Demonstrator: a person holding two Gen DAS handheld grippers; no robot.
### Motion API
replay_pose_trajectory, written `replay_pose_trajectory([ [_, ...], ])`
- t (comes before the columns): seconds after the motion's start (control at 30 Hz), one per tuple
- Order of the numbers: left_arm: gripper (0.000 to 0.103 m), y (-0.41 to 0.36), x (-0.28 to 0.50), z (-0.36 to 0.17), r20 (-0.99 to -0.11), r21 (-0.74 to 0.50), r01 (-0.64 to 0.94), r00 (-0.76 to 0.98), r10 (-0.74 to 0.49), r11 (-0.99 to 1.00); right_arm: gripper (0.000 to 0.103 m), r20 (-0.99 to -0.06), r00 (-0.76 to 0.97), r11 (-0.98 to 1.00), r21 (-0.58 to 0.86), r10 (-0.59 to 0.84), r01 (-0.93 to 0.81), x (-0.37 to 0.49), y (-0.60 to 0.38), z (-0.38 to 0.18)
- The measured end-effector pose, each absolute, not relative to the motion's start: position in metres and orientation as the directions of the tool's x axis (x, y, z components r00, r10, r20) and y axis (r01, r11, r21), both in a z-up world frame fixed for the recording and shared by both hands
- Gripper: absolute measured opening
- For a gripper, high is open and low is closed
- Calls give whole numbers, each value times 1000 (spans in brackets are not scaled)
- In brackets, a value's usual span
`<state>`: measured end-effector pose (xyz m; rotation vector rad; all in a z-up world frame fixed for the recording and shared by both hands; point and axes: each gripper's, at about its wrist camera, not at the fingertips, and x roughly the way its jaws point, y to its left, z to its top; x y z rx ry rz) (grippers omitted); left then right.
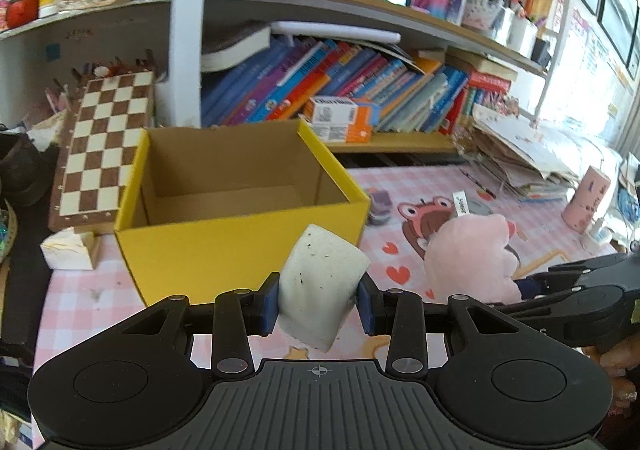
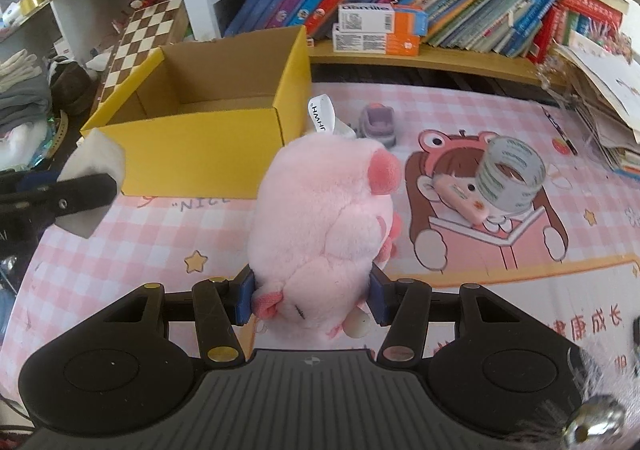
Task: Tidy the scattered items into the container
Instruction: 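Lift the pig and sponge with both grippers and carry them over the yellow box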
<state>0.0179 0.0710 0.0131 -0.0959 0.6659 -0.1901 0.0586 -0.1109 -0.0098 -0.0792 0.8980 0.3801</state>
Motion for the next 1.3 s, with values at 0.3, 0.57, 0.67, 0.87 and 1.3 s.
replay_pose_trajectory([
  [0.3,37,95,31,29,-525,-175,113,830,-189,978,51,-753,580,905,47,310,-423,73,-86,10],
  [0.57,37,112,58,39,-458,-190,88,873,-167,978,51,-724,614,882,-15,316,-471,102,-66,32],
  [0.67,37,117,70,40,-446,-192,80,881,-160,978,51,-710,624,876,-21,326,-481,115,-59,38],
  [0.87,37,124,94,37,-448,-191,71,881,-151,979,51,-695,631,870,-15,345,-492,146,-40,41],
  [1.3,37,129,143,11,-508,-162,43,853,-121,986,51,-722,592,836,-34,359,-548,195,-2,15],
])
